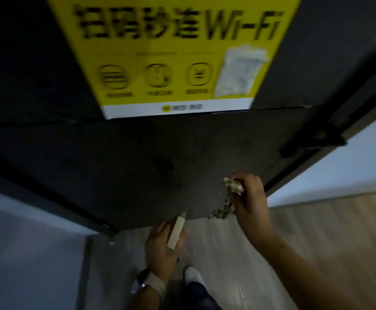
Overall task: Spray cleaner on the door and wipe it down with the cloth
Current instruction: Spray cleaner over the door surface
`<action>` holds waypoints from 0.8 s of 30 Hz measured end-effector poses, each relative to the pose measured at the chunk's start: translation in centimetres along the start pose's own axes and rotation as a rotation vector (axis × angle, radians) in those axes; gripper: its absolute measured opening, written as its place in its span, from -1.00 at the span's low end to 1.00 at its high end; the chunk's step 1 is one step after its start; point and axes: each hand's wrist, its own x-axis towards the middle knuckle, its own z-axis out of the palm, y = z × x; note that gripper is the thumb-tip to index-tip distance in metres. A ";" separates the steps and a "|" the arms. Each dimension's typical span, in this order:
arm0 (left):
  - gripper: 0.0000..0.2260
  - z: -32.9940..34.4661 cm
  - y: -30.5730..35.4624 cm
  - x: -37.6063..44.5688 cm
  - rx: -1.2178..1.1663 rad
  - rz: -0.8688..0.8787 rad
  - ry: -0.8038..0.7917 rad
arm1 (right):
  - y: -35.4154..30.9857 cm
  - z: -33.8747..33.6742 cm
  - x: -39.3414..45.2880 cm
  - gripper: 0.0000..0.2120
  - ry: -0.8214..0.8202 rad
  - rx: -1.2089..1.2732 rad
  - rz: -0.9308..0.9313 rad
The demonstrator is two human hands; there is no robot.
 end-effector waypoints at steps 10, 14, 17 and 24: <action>-0.86 -14.8 -13.2 -5.9 -0.163 -0.380 0.135 | -9.9 19.1 -7.6 -0.67 -0.439 0.291 0.356; -0.94 -16.9 -20.5 -7.6 -0.113 -0.415 0.042 | -11.1 28.3 -10.2 -0.77 -0.457 0.363 0.520; -0.84 -17.3 -25.6 -8.0 -0.160 -0.463 0.110 | -10.0 34.4 -12.4 -0.83 -0.522 0.355 0.600; -0.88 -11.8 -41.1 -6.1 -0.229 -0.637 0.244 | -0.1 49.3 -17.5 -0.89 -0.719 0.237 0.545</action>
